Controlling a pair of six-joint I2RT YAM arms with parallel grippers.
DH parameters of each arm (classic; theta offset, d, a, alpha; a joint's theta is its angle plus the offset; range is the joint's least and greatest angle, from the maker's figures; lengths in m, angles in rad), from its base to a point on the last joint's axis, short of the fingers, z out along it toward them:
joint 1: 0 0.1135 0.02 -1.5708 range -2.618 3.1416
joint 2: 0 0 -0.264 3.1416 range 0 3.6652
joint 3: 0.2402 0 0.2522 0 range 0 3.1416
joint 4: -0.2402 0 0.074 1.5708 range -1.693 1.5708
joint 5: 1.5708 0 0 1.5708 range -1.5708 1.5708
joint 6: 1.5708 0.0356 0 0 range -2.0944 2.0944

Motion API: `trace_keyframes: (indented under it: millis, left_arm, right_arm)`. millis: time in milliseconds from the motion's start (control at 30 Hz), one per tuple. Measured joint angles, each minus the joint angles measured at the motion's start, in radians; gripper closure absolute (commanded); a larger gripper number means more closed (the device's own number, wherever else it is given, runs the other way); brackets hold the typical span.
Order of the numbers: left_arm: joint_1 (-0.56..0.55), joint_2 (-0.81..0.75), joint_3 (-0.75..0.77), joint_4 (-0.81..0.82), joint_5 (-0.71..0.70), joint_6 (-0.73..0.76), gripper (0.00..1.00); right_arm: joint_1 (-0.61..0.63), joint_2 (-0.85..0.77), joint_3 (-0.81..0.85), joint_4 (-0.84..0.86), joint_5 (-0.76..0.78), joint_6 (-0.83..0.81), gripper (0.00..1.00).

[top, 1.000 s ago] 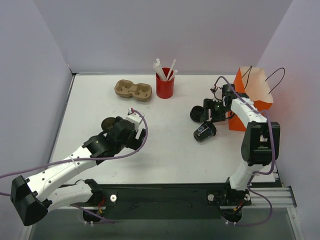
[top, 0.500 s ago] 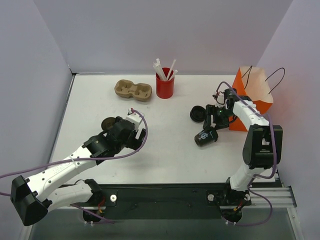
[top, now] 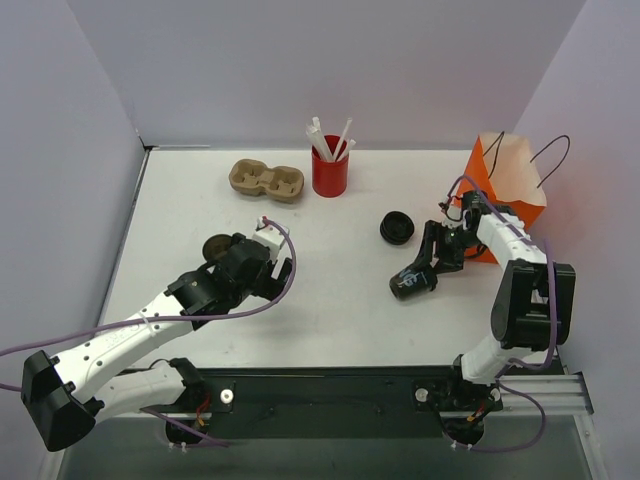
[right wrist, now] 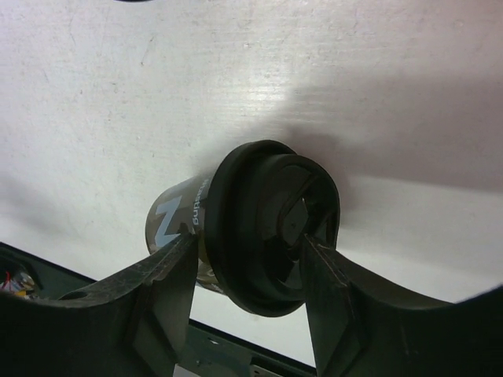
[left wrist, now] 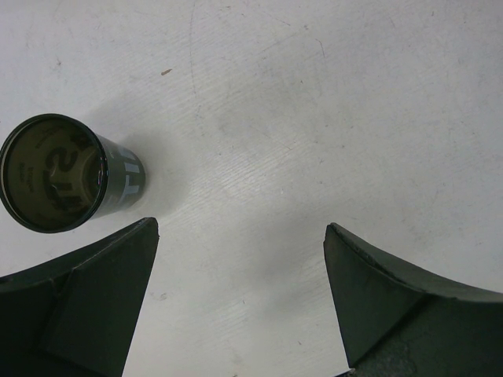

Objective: Pack the takeout coffee

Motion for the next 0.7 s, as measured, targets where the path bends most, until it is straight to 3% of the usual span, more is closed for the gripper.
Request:
trace_keyframes:
  millis: [367,700]
  left_arm:
    - [-0.014,0.000,0.000,0.000,-0.006,0.000,0.04]
    - [-0.021,0.000,0.000,-0.002,-0.019,-0.001,0.04]
  right_arm:
    - [0.002,-0.042,-0.029,0.007,-0.017,0.003,0.72]
    - [0.048,-0.167,-0.061,0.011,0.055,0.021,0.79]
